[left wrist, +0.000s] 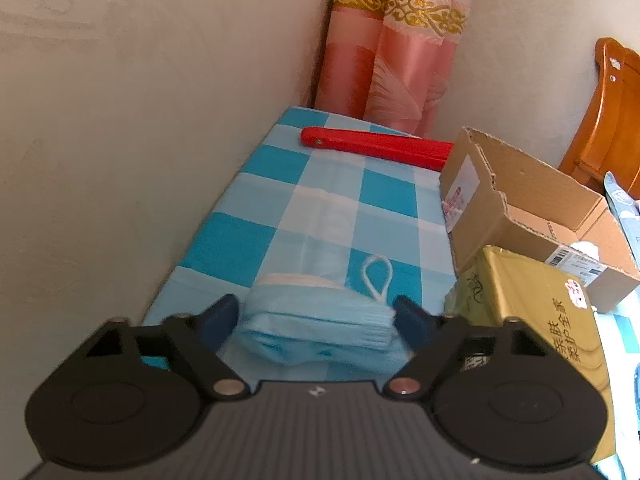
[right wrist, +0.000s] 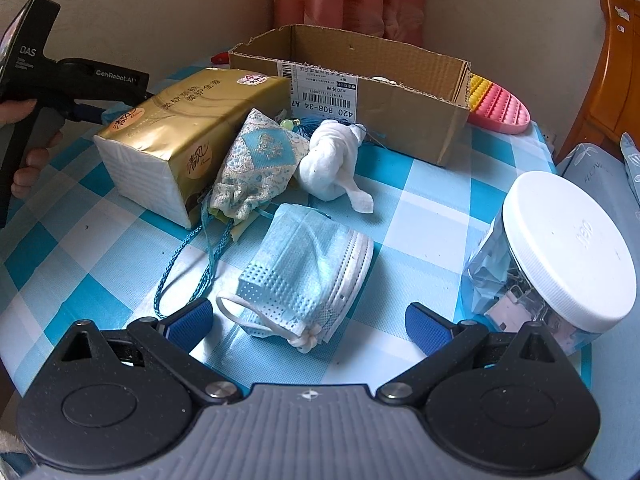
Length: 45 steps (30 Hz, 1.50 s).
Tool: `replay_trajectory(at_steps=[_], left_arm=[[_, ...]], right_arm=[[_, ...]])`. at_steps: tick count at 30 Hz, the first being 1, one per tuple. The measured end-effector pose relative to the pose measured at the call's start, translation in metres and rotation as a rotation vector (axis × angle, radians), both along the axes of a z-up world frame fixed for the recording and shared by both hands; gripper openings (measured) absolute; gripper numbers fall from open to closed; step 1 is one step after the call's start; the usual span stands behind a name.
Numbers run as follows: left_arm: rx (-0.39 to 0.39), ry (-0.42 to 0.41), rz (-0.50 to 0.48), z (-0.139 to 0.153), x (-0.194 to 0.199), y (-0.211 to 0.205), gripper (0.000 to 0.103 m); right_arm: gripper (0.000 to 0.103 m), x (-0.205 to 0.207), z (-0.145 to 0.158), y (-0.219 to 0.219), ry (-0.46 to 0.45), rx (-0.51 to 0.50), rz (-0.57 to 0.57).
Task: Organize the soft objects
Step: 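Move the left gripper onto the folded blue face mask and close it, then grasp the second blue face mask with the right gripper, then carry both face masks into the cardboard box and open both grippers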
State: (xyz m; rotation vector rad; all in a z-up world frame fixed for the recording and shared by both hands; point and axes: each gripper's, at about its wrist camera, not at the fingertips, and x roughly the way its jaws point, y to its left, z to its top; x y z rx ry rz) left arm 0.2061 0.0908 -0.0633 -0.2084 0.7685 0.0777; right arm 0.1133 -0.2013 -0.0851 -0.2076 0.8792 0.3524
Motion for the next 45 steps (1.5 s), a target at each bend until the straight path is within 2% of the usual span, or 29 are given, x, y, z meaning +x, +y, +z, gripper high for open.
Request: replay_trajectory(at_steps=[2, 7, 14, 18, 24, 29, 31, 45], left_arm=[[-0.009, 0.002, -0.004, -0.001, 0.002, 0.0, 0.075], [-0.008, -0.006, -0.006, -0.001, 0.0, 0.0, 0.063], [-0.002, -0.031, 0.015, 0.011, -0.011, 0.004, 0.062], [0.025, -0.052, 0.004, 0.02, -0.019, 0.001, 0.062], [0.055, -0.063, -0.015, 0.028, -0.027, -0.004, 0.062], [0.068, -0.067, -0.027, 0.036, -0.032, -0.005, 0.062], [0.076, -0.072, -0.032, 0.04, -0.038, -0.005, 0.062], [0.083, -0.074, -0.122, 0.067, -0.087, -0.018, 0.062]], right_arm=[[0.103, 0.0, 0.0, 0.0, 0.0, 0.0, 0.001], [0.103, 0.0, 0.001, 0.0, 0.007, 0.001, 0.003], [0.098, 0.001, 0.014, -0.005, -0.019, 0.054, -0.001], [0.089, 0.007, 0.016, -0.005, -0.012, 0.073, -0.011], [0.076, 0.018, 0.011, 0.001, -0.007, 0.049, -0.034], [0.052, 0.018, 0.01, 0.005, -0.01, 0.015, -0.039], [0.049, 0.017, 0.011, 0.004, -0.007, 0.019, -0.042], [0.048, -0.01, 0.039, -0.008, -0.066, 0.016, 0.006]])
